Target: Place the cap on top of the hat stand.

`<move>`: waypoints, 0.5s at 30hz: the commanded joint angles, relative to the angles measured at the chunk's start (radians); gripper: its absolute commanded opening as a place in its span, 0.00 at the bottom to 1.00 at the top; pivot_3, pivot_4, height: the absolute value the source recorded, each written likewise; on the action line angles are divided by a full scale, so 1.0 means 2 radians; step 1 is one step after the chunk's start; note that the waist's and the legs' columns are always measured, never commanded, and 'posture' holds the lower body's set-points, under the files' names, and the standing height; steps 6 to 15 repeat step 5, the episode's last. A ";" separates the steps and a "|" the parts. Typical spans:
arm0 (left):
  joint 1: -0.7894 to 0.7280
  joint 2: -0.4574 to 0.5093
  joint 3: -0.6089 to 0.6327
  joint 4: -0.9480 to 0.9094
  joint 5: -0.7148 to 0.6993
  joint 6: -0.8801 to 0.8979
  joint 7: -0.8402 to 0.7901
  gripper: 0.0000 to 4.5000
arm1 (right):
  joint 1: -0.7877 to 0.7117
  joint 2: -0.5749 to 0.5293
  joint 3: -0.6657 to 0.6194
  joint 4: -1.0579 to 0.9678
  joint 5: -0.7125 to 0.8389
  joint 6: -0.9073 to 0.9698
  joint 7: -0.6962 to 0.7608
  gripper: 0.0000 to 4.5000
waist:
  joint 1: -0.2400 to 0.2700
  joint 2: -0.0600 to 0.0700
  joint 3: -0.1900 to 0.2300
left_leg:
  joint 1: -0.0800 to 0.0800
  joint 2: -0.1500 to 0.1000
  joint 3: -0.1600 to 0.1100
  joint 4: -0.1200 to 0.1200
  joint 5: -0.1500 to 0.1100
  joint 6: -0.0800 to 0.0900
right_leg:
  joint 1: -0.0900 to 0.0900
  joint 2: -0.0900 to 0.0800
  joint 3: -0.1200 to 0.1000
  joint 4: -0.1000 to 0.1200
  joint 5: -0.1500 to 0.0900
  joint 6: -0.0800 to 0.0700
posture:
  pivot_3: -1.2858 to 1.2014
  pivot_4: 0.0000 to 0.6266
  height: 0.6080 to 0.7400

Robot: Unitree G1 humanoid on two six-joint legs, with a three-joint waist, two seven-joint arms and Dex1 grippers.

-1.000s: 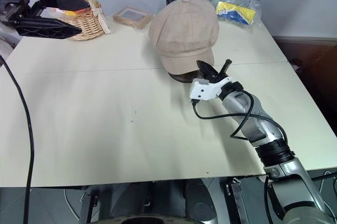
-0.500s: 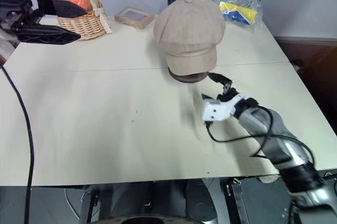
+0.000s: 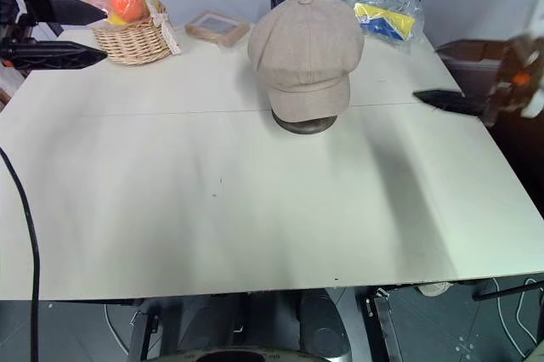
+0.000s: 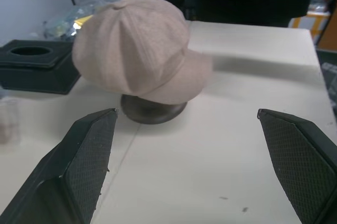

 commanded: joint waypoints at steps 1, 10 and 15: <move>-0.011 0.011 0.019 -0.005 0.002 -0.004 -0.003 1.00 | -0.040 -0.017 0.021 0.035 0.003 0.026 0.066 0.94 | 0.001 0.000 0.000 | 0.000 0.000 0.000 0.000 0.000 0.000 | 0.000 0.000 0.000 0.000 0.000 0.000 | 0.52 0.24 1.00; 0.003 0.018 0.023 -0.020 0.000 0.008 -0.006 1.00 | -0.056 -0.010 0.036 0.043 -0.007 0.036 0.087 0.94 | 0.001 0.000 0.000 | -0.001 0.000 0.000 0.000 0.000 0.000 | -0.001 0.000 0.000 0.000 0.000 0.000 | 0.52 0.24 1.00; 0.003 0.018 0.023 -0.020 0.000 0.008 -0.006 1.00 | -0.056 -0.010 0.036 0.043 -0.007 0.036 0.087 0.94 | 0.001 0.000 0.000 | -0.001 0.000 0.000 0.000 0.000 0.000 | -0.001 0.000 0.000 0.000 0.000 0.000 | 0.52 0.24 1.00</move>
